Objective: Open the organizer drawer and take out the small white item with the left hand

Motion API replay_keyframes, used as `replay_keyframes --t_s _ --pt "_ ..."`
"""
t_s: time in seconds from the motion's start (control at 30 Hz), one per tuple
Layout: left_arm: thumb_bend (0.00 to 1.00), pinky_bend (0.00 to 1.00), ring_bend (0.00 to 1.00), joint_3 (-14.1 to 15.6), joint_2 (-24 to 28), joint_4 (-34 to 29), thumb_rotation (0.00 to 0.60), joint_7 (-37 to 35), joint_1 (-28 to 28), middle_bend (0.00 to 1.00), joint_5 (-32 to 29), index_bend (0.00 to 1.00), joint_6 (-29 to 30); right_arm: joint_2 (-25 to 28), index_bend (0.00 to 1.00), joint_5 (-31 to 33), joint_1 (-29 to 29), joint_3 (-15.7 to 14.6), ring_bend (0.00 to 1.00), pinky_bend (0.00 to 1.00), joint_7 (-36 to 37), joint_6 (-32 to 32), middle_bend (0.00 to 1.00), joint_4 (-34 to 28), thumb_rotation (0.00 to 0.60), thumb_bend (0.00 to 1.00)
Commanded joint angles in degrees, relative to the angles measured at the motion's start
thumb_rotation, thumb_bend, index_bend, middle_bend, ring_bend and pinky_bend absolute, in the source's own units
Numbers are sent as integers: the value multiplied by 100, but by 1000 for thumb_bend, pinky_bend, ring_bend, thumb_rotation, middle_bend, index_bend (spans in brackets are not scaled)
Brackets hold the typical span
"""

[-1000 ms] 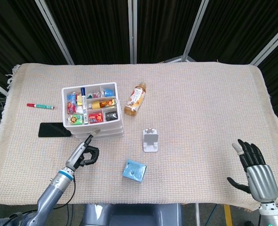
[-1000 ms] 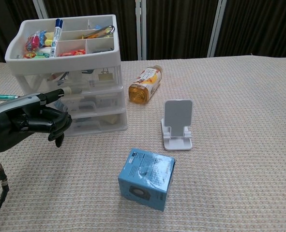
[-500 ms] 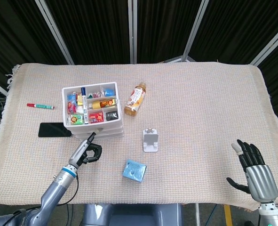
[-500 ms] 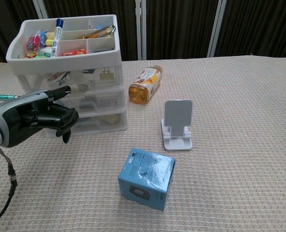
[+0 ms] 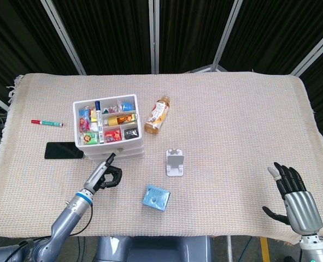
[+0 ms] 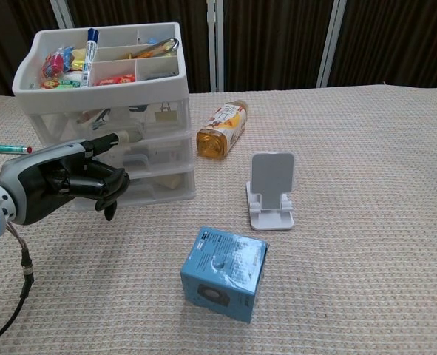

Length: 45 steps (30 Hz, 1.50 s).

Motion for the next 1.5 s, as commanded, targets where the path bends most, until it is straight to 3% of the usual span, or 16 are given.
replay_keyframes --t_s 0.03,1.0,1.5 --pt "715 602 741 4 7 6 600 -9 1 764 -1 50 -7 0 0 -4 -1 -3 0 0 -5 -1 0 0 600 20" --pt "714 602 741 333 161 -104 600 -281 150 765 535 58 114 -18 0 -19 -10 -7 0 0 -52 4 0 0 600 20" --pt "713 602 741 626 411 -218 600 -363 483 764 1044 14 721 -43 0 -34 -13 -16 0 0 -91 -1 0 13 600 19"
